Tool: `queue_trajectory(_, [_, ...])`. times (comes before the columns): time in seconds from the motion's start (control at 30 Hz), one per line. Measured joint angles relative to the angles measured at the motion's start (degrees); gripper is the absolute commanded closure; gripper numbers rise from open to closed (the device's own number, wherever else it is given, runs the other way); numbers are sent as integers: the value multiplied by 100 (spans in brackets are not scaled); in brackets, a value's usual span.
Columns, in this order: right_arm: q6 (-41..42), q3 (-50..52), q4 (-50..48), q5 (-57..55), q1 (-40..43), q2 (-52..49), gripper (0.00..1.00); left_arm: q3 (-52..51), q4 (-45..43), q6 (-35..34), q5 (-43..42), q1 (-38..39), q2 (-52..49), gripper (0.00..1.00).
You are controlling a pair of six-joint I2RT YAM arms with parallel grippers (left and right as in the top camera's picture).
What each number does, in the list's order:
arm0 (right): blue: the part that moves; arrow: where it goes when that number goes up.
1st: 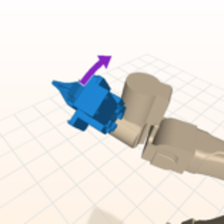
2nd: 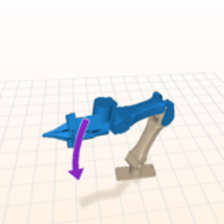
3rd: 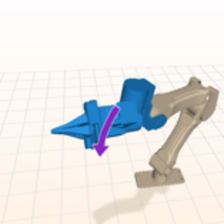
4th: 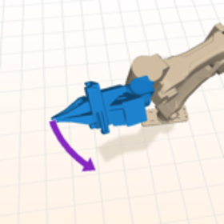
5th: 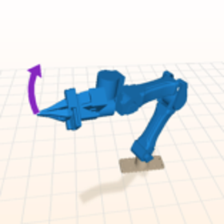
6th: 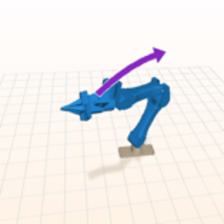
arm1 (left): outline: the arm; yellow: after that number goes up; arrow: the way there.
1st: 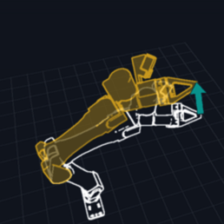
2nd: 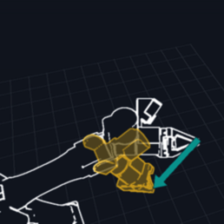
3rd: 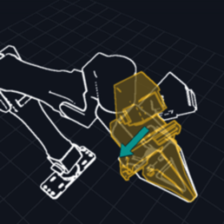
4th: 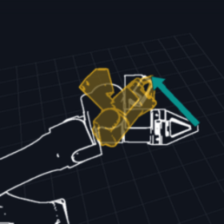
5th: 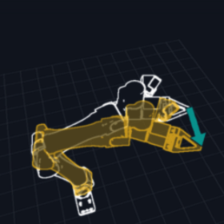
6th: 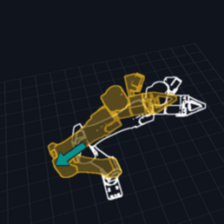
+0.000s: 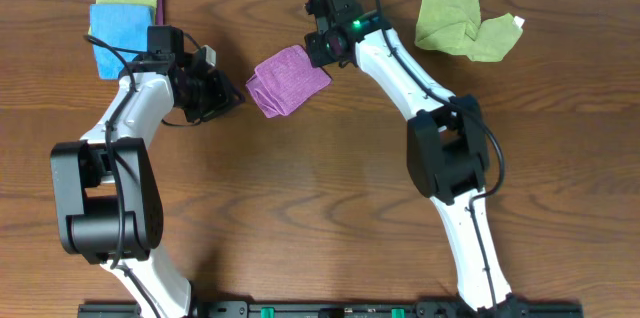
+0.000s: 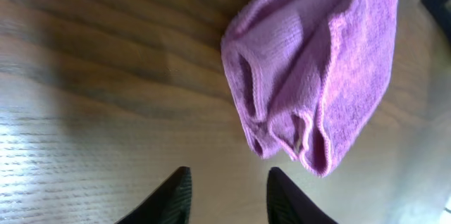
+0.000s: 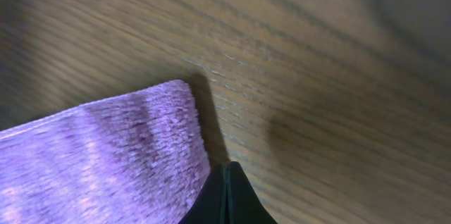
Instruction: Fold the cloth
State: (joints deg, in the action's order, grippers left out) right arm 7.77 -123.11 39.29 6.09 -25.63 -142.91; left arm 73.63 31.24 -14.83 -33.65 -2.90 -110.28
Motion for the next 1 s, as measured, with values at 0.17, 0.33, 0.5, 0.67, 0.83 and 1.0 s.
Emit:
queue_trajectory(0.17, [151,0,-11,-24,0,-251,99,0,-155,-61,136,0,0,50])
queue_trajectory(0.33, [308,0,7,0,0,-302,99,0,-229,-120,197,0,0,42])
queue_trajectory(0.5, [413,0,17,66,0,-308,99,-33,-367,-133,238,0,0,40])
queue_trajectory(0.67, [555,0,55,289,-20,-308,99,-343,-739,-162,68,2,-52,40])
queue_trajectory(0.83, [590,-4,173,391,-103,-308,99,-507,-951,-190,-90,83,-144,39])
queue_trajectory(1.0, [590,-7,208,444,-254,-308,99,-509,-1128,-195,-155,306,-146,34])
